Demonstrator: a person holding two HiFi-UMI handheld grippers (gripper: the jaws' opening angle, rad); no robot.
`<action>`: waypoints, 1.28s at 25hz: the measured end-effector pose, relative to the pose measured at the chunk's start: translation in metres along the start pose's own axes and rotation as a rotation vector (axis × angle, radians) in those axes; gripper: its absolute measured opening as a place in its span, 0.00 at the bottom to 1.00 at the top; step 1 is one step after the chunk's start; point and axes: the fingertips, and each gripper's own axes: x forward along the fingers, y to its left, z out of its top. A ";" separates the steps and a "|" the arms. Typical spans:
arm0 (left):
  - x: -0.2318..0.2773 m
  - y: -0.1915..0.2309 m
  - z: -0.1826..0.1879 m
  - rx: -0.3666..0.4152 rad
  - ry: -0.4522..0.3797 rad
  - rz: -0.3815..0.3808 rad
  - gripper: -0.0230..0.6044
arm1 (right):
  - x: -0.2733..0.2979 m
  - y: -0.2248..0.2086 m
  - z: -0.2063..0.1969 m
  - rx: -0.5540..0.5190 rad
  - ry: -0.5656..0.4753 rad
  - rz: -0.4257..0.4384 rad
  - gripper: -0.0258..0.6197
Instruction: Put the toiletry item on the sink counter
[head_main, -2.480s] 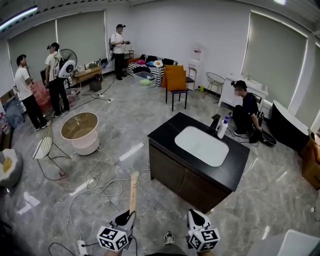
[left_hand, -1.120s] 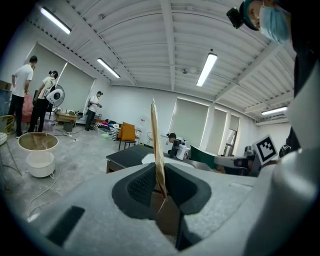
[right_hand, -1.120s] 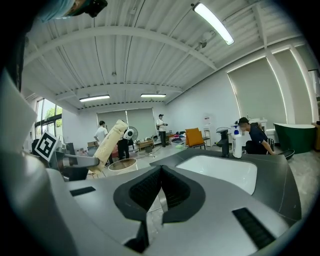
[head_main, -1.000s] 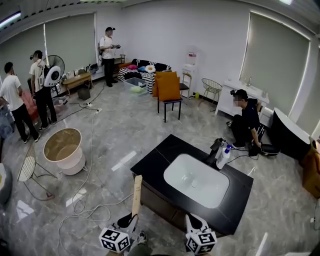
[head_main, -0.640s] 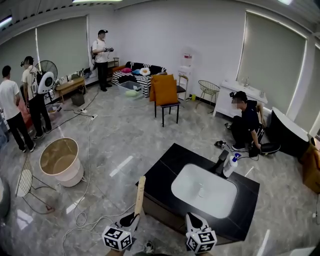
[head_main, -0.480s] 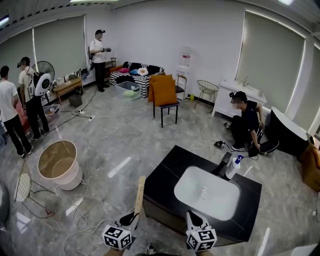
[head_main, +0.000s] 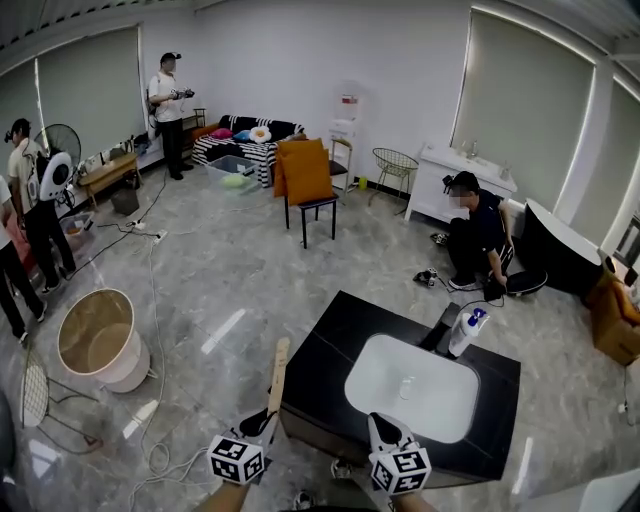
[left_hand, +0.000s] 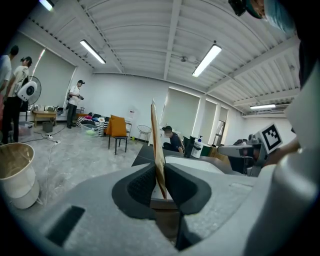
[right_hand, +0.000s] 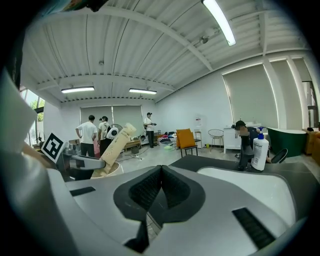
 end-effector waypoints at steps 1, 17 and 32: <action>0.008 0.000 0.001 0.000 0.005 -0.007 0.12 | 0.004 -0.003 -0.001 0.006 0.006 -0.001 0.04; 0.164 0.013 -0.021 -0.011 0.284 -0.104 0.12 | 0.083 -0.070 -0.003 0.044 0.078 0.021 0.04; 0.253 0.031 -0.055 -0.186 0.568 -0.099 0.13 | 0.108 -0.129 -0.015 0.093 0.102 -0.029 0.04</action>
